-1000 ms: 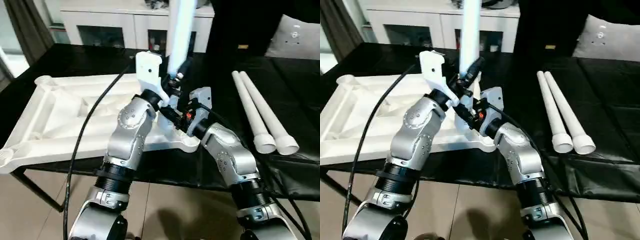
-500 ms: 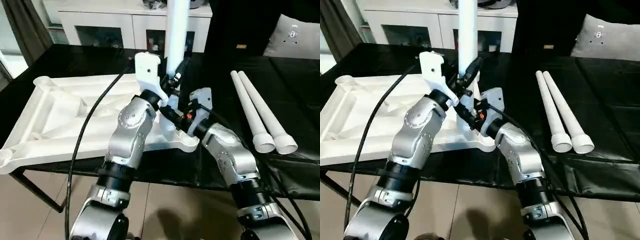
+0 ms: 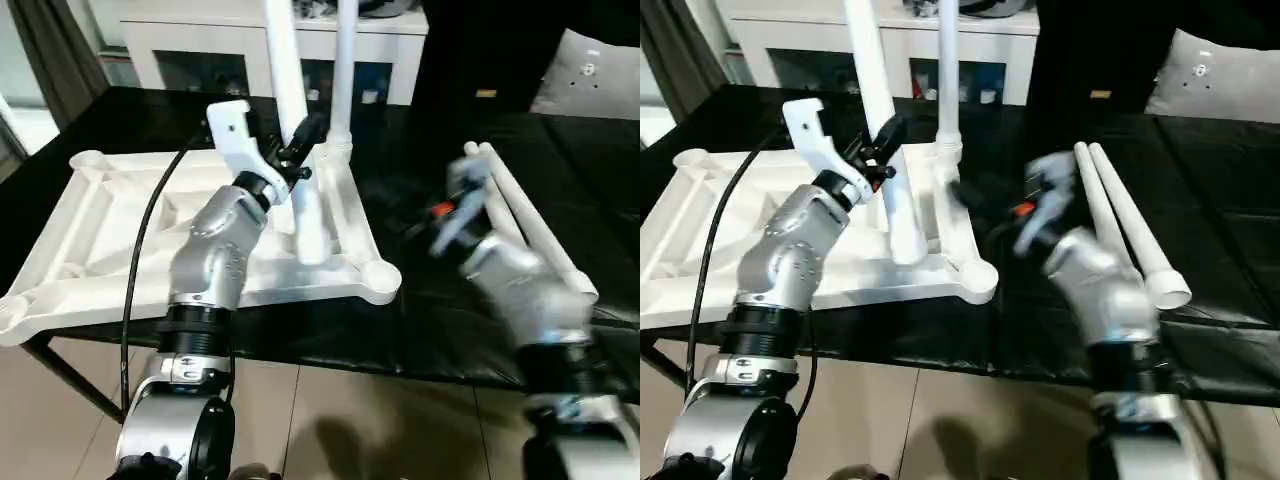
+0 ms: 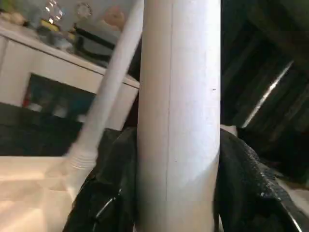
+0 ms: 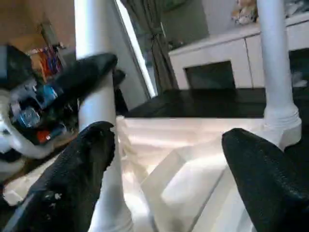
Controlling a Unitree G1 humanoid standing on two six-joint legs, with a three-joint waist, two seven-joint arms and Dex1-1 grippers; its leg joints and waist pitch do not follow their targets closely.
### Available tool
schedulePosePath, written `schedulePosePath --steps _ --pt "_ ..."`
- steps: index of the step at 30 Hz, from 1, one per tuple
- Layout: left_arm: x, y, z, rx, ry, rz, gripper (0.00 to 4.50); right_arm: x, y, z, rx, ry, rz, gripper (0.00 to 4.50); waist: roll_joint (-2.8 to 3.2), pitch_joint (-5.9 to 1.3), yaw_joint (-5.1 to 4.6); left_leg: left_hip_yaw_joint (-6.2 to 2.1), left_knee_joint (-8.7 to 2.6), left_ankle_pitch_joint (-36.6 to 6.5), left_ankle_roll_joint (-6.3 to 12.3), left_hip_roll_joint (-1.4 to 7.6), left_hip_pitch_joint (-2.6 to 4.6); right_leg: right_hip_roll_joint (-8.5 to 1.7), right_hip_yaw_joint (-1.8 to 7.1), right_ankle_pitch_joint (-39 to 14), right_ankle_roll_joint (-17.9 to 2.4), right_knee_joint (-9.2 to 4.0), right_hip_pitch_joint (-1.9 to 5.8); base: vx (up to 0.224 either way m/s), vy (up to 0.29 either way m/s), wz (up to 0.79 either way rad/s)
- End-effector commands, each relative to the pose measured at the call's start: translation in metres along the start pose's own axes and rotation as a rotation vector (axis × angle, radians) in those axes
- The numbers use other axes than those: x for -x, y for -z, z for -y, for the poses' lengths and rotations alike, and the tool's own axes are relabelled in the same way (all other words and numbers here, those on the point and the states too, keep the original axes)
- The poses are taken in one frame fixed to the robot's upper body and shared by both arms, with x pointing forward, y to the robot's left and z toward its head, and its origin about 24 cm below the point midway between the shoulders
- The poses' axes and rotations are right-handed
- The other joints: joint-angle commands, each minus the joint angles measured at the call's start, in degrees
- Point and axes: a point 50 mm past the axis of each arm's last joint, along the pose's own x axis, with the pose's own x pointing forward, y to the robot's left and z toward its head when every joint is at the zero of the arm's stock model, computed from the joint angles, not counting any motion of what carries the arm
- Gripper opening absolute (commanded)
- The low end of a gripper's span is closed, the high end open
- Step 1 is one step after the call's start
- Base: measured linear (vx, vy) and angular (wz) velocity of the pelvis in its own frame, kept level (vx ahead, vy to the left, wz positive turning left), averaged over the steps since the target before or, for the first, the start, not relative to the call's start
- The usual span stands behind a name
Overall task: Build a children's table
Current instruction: Pick table leg
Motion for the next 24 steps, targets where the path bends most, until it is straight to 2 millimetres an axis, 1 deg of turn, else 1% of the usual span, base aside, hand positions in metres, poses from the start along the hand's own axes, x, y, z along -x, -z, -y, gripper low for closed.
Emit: schedulePosePath --steps 1,2,4,5,6,7,8,9,10,11,12,15,16,17,19,21,22,24 --pt "-0.002 -0.011 0.008 0.038 0.08 0.021 1.82 0.0 -0.008 -0.001 -0.031 -0.043 0.012 3.92 -1.21 -4.43 0.29 -1.27 -3.32 -1.92 7.07 3.56 0.2 -5.47 4.14 -11.1 -7.27 -3.66 3.97 0.0 0.0 0.0" --pt "-0.001 -0.011 0.011 0.07 0.134 -0.001 1.82 0.001 -0.011 -0.002 -0.038 -0.078 0.002 3.92 -1.32 -4.41 0.27 -1.25 -3.33 -1.79 7.12 3.59 0.19 -5.47 4.14 -11.18 -7.25 -3.69 3.96 0.0 0.0 0.0" --pt "-0.001 -0.012 0.011 0.079 0.15 -0.01 1.82 0.002 -0.012 -0.003 -0.041 -0.088 -0.006 3.92 -1.24 -4.39 0.35 -1.21 -3.29 -1.71 7.07 3.54 0.19 -5.48 4.13 -11.92 -7.17 -3.73 3.92 0.0 0.0 0.0" --pt "0.0 -0.013 0.017 0.131 0.215 -0.021 1.82 0.002 -0.012 -0.005 -0.051 -0.139 -0.038 3.92 -1.32 -4.32 0.37 -1.22 -3.33 -1.84 6.98 3.52 0.14 -5.41 4.08 -12.56 -6.71 -3.9 3.89 0.0 0.0 0.0" --pt "0.0 -0.014 0.019 0.148 0.241 -0.023 1.82 0.002 -0.011 -0.006 -0.056 -0.156 -0.05 3.92 -1.46 -4.32 0.31 -1.13 -3.29 -1.96 6.79 3.4 0.15 -5.38 4.04 -12.8 -6.77 -3.79 4.04 0.0 0.0 0.0" --pt "0.001 -0.015 0.022 0.166 0.268 -0.026 1.82 0.003 -0.011 -0.007 -0.06 -0.173 -0.062 3.92 -1.33 -4.35 0.49 -1.2 -3.31 -1.88 6.67 3.5 0.16 -5.45 4.06 -13.34 -6.74 -3.9 3.98 0.0 0.0 0.0" --pt "0.001 -0.016 0.023 0.179 0.287 -0.028 1.82 0.003 -0.011 -0.008 -0.061 -0.184 -0.07 3.92 -1.47 -4.36 0.46 -1.16 -3.28 -1.93 6.63 3.51 0.18 -5.44 4.06 -13.28 -6.78 -3.86 3.99 0.0 0.0 0.0" --pt "0.001 -0.016 0.024 0.187 0.297 -0.028 1.82 0.003 -0.011 -0.008 -0.061 -0.189 -0.074 3.92 -1.41 -4.29 0.54 -1.2 -3.32 -1.92 6.58 3.53 0.15 -5.42 4.06 -13.54 -6.7 -3.95 3.91 0.0 0.0 0.0" --pt "0.002 -0.017 0.026 0.193 0.316 -0.032 1.82 0.003 -0.01 -0.01 -0.061 -0.207 -0.083 3.92 -1.61 -4.27 0.5 -1.15 -3.31 -2.0 6.47 3.53 0.15 -5.42 4.06 -13.68 -6.58 -3.96 3.93 0.0 0.0 0.0" --pt "0.003 -0.017 0.028 0.196 0.34 -0.039 1.82 0.004 -0.009 -0.012 -0.064 -0.235 -0.095 3.92 -1.59 -4.28 0.56 -1.2 -3.32 -1.81 6.52 3.51 0.16 -5.39 4.06 -13.75 -6.39 -3.93 3.96 0.0 0.0 0.0" --pt "0.003 -0.017 0.03 0.189 0.356 -0.042 1.82 0.004 -0.009 -0.015 -0.058 -0.258 -0.106 3.92 -1.52 -4.31 0.61 -1.22 -3.32 -1.53 6.55 3.59 0.2 -5.37 4.09 -13.28 -6.42 -3.88 3.94 0.0 0.0 0.0" --pt "0.006 -0.016 0.035 0.128 0.417 -0.062 1.82 0.006 -0.006 -0.021 -0.035 -0.323 -0.142 3.92 -1.56 -4.31 0.79 -1.35 -3.36 -1.22 6.68 3.68 0.2 -5.39 4.12 -12.74 -5.97 -3.73 4.0 0.0 0.0 0.0" --pt "0.008 -0.015 0.039 0.084 0.456 -0.077 1.82 0.007 -0.005 -0.023 -0.025 -0.351 -0.164 3.92 -1.5 -4.31 0.9 -1.36 -3.38 -1.07 6.75 3.77 0.26 -5.42 4.21 -12.75 -5.72 -3.71 3.91 0.0 0.0 0.0" --pt "0.01 -0.013 0.042 0.052 0.495 -0.092 1.82 0.007 -0.003 -0.025 -0.006 -0.37 -0.187 3.92 -1.56 -4.25 0.88 -1.32 -3.42 -1.21 6.81 3.79 0.24 -5.38 4.24 -12.99 -5.55 -3.81 3.84 0.0 0.0 0.0" --pt "0.013 -0.012 0.048 0.02 0.556 -0.109 1.82 0.008 0.0 -0.027 0.007 -0.404 -0.22 3.92 -1.36 -4.25 1.2 -1.24 -3.43 -1.56 6.11 3.85 0.36 -5.45 4.3 -13.44 -5.75 -3.83 3.78 0.0 0.0 0.0" --pt "0.017 -0.01 0.055 -0.007 0.621 -0.126 1.82 0.009 0.003 -0.031 0.027 -0.457 -0.249 3.92 -1.43 -4.21 1.34 -1.24 -3.47 -2.24 5.69 3.86 0.26 -5.5 4.31 -13.84 -5.79 -3.81 3.9 0.0 0.0 0.0" --pt "0.019 -0.009 0.057 -0.018 0.649 -0.134 1.82 0.01 0.004 -0.033 0.029 -0.479 -0.265 3.92 -1.34 -4.17 1.36 -1.25 -3.49 -2.36 5.53 3.85 0.25 -5.47 4.31 -13.96 -5.72 -3.84 3.88 0.0 0.0 0.0" --pt "0.02 -0.008 0.061 -0.033 0.686 -0.141 1.82 0.011 0.007 -0.036 0.04 -0.517 -0.297 3.92 -1.35 -4.16 1.37 -1.22 -3.52 -3.01 5.25 3.88 0.39 -5.41 4.29 -14.59 -5.62 -3.96 3.81 0.0 0.0 0.0"
